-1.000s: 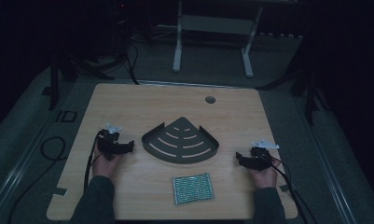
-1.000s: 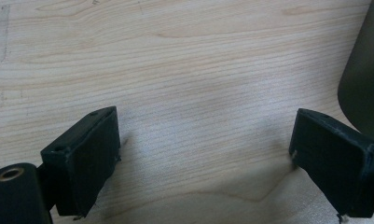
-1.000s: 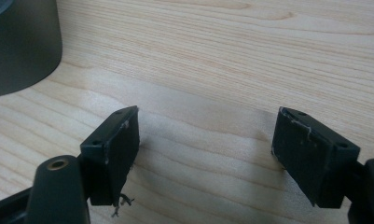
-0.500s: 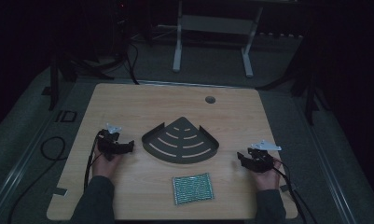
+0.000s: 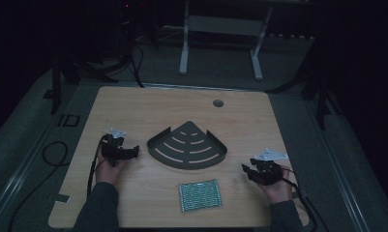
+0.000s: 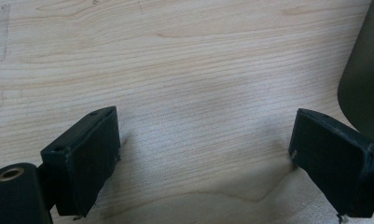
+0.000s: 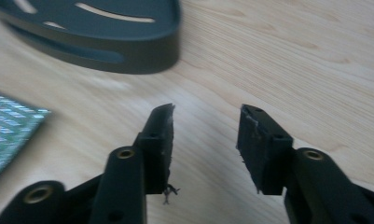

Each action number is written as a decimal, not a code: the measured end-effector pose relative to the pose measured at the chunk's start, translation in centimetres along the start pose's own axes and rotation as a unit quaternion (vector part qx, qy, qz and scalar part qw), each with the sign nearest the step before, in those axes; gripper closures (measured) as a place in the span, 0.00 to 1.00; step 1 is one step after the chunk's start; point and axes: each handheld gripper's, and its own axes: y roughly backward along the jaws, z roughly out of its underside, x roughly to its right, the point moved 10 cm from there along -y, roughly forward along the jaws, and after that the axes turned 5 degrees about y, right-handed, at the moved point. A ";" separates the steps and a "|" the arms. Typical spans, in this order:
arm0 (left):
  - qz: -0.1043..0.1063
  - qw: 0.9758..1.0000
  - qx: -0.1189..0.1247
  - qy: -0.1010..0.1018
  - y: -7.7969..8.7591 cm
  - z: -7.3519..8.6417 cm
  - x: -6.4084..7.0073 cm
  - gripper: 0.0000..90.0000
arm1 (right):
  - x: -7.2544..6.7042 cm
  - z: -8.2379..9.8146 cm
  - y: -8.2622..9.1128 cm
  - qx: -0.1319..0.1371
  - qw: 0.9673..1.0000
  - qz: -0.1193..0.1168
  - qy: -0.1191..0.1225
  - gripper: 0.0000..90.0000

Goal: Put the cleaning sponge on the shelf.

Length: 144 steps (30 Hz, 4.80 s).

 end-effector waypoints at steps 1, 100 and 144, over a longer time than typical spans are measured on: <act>0.000 1.000 0.000 0.000 0.0 0.0 0.0 0.10 | -0.3 -0.2 0.2 0.001 1.000 -0.005 0.005 0.66; 0.000 1.000 0.000 0.001 0.0 0.0 0.0 0.10 | 2.2 1.8 -0.5 -0.175 0.980 -0.076 0.050 0.87; 0.000 1.000 0.000 0.001 0.0 0.0 0.0 0.10 | 2.3 2.1 -2.1 -0.300 0.942 -0.145 0.036 0.98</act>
